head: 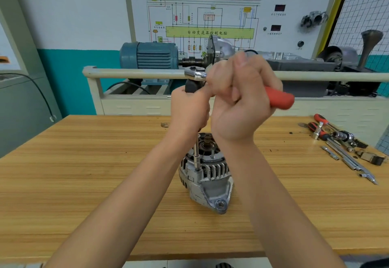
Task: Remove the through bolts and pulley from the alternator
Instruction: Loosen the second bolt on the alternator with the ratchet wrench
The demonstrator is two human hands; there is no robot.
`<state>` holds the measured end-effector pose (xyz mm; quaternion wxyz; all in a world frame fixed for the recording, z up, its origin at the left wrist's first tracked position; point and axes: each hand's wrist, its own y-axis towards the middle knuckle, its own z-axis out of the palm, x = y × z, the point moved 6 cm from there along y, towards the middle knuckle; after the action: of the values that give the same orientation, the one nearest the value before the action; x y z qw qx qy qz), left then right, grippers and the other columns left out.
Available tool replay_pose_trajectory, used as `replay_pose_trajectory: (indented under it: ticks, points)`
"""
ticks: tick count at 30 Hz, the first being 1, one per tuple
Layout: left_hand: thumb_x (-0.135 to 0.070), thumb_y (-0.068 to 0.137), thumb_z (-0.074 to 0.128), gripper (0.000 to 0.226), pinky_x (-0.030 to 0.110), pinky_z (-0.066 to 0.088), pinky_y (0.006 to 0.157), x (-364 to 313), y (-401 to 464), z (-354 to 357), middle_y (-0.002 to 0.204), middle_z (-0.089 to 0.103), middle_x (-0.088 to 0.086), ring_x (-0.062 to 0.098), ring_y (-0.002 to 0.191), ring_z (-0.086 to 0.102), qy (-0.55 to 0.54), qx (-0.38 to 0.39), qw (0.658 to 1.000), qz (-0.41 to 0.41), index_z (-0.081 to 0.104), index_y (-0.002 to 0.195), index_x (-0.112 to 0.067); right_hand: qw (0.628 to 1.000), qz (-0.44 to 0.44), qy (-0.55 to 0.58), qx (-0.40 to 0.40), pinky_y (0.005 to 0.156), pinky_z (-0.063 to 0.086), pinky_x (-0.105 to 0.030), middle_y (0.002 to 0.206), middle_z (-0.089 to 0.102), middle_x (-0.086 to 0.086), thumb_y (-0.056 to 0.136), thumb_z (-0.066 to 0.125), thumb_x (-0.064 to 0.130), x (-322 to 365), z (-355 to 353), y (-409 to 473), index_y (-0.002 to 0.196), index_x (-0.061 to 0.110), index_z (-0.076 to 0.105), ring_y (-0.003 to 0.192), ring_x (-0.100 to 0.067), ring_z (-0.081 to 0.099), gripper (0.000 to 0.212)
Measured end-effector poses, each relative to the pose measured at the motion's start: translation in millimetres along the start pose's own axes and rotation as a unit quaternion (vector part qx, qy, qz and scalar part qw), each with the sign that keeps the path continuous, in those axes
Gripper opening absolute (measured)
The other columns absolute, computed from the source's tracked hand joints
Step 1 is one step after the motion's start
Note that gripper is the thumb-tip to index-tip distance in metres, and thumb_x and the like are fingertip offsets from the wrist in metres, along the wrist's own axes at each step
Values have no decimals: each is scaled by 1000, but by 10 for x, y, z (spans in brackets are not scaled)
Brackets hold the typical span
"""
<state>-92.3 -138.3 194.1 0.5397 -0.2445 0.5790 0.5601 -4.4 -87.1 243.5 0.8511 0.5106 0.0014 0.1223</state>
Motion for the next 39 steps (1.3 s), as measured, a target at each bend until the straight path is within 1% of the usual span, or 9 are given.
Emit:
replay_pose_trajectory:
  ticks: [3, 6, 10, 17, 21, 26, 30, 33, 39]
  points:
    - [1, 82, 55, 41, 14, 20, 37, -4, 15, 6, 39, 28, -4, 11, 33, 21, -34, 90, 995, -22, 35, 50, -16, 983, 127, 136, -10, 45, 19, -24, 34, 30, 6, 85, 42, 4, -119, -125, 162, 39, 19, 36, 35, -8, 18, 49]
    - [-9, 77, 58, 36, 18, 21, 38, -18, 2, 47, 38, 30, -2, 12, 33, 22, -57, 180, 982, -29, 41, 46, -17, 928, 249, 259, -95, 41, 20, -22, 32, 25, 4, 84, 41, 12, -275, -313, 222, 36, 16, 34, 38, -12, 8, 49]
    - [-15, 78, 54, 34, 13, 19, 35, -35, -39, 158, 35, 28, -5, 8, 28, 21, -77, 279, 955, -63, 42, 47, -17, 887, 265, 346, -149, 40, 18, -20, 32, 24, 3, 81, 42, 14, -350, -402, 225, 36, 15, 33, 39, -11, 6, 47]
    - [0, 86, 52, 41, 13, 17, 37, -6, 29, 76, 39, 27, -4, 9, 32, 18, -24, 62, 997, -47, 35, 52, -17, 992, 77, 93, -24, 48, 21, -27, 38, 31, 5, 84, 44, 1, -89, -144, 103, 43, 19, 40, 37, -10, 22, 44]
    - [-1, 89, 52, 38, 15, 22, 37, -56, 27, 69, 49, 32, 0, 6, 37, 26, 73, -8, 997, 26, 34, 58, -16, 998, -41, -54, -1, 53, 23, -28, 45, 37, 9, 76, 54, 9, 34, 5, -54, 50, 27, 46, 43, -9, 29, 33]
    - [5, 83, 56, 43, 15, 18, 38, -16, 16, 67, 40, 26, -5, 10, 34, 19, -21, 87, 996, -3, 34, 54, -17, 989, 97, 110, -17, 46, 19, -26, 36, 29, 5, 82, 45, 2, -72, -159, 138, 40, 17, 36, 36, -9, 20, 45]
    - [-1, 78, 60, 41, 18, 20, 39, -29, 20, 109, 37, 28, -5, 10, 32, 22, -60, 247, 967, -30, 42, 47, -19, 930, 246, 251, -109, 41, 21, -22, 32, 23, 3, 82, 41, 13, -253, -362, 235, 35, 16, 33, 39, -13, 7, 47]
    - [-9, 69, 63, 35, 15, 15, 37, -8, -24, 186, 35, 25, -7, 6, 29, 20, -84, 325, 940, -68, 39, 46, -19, 898, 270, 318, -137, 41, 18, -20, 31, 24, 2, 82, 41, 15, -311, -415, 248, 35, 14, 33, 39, -13, 7, 47]
    - [-4, 79, 51, 43, 12, 14, 37, 42, 49, 155, 37, 20, -7, 7, 30, 13, -48, 205, 976, -64, 33, 43, -20, 968, 161, 185, -60, 45, 18, -26, 37, 19, 3, 87, 42, 7, -138, -306, 183, 39, 16, 35, 37, -12, 13, 48]
